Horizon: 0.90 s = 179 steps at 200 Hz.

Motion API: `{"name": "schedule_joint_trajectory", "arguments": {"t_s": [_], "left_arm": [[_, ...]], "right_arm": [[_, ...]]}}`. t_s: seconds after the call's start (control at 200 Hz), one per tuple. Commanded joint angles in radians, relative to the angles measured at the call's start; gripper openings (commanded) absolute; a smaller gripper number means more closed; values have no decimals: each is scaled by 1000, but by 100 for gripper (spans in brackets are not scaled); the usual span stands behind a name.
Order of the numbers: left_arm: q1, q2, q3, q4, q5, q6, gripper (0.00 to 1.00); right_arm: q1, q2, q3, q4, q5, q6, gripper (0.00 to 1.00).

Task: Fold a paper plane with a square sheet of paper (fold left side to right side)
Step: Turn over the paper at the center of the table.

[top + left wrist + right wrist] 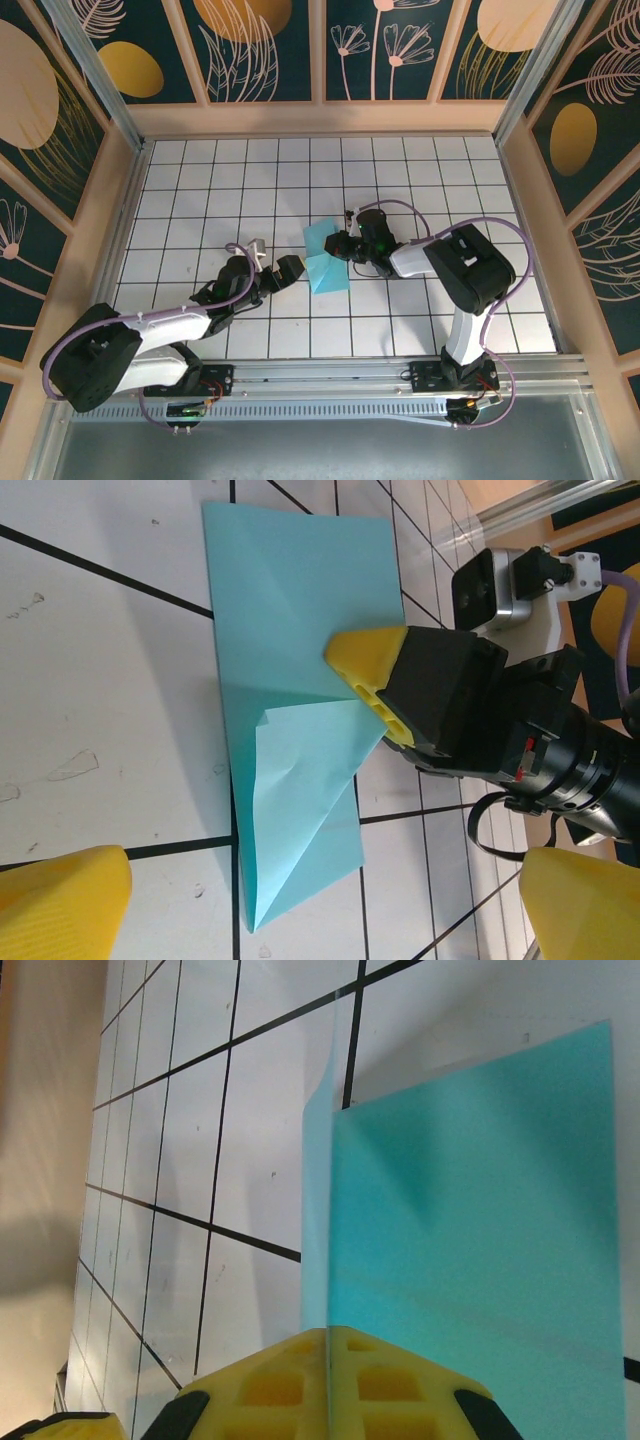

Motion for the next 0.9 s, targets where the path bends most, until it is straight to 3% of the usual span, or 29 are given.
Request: {"name": "schedule_joint_trajectory", "arguments": {"t_s": [0.0, 0.3, 0.53, 0.891], "left_arm": [[17, -24, -10, 67, 17, -39, 99], [94, -41, -66, 313, 123, -87, 99], [98, -20, 3, 421, 240, -43, 99], [70, 216, 163, 671, 374, -140, 99]], "right_arm": [[7, -70, 30, -14, 16, -23, 0], [-45, -283, -48, 26, -56, 22, 0], [-164, -486, -118, 46, -148, 91, 0], [-206, -628, -149, 135, -214, 244, 0]]}}
